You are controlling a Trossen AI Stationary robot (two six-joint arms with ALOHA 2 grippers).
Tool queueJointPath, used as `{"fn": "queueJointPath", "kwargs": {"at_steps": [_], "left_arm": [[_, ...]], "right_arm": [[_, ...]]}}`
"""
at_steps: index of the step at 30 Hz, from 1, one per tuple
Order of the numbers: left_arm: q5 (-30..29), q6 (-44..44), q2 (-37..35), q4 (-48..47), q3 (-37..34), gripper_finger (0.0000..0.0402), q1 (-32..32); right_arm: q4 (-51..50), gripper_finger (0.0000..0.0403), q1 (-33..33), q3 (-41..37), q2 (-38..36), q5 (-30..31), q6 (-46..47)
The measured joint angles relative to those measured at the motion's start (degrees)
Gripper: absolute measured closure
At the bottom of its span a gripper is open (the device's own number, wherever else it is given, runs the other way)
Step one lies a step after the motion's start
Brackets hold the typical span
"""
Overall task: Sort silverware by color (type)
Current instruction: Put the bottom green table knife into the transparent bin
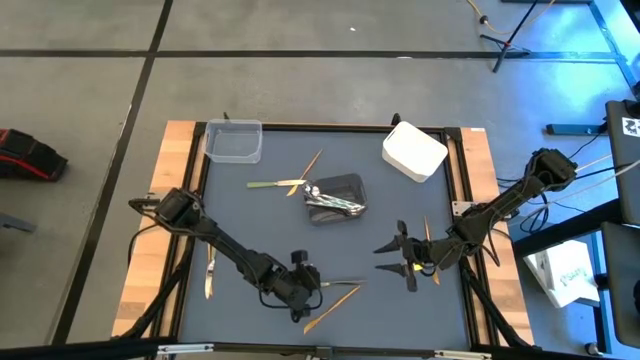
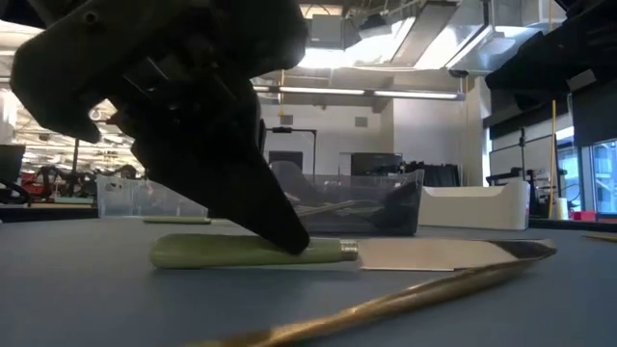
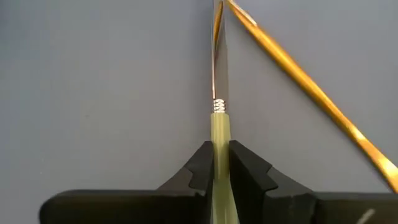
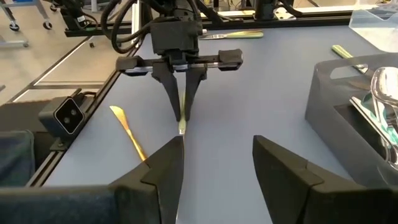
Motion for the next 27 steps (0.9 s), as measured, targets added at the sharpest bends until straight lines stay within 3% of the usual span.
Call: {"fn": "queueJointPath", "kwargs": {"at_steps": [17, 27], "left_arm": [[1.8, -1.4, -3.1, -4.9, -0.1, 0.0373, -0.3], [5.2, -1.5, -1.4, -6.1, -0.1, 0.0284, 1.7]], "right_arm": [[0.0, 0.0223, 0.0, 0.0, 0.0, 0.0, -0.6], [-0.2, 0.0224, 0.0, 0.0, 0.0, 0.0, -0.6]]}}
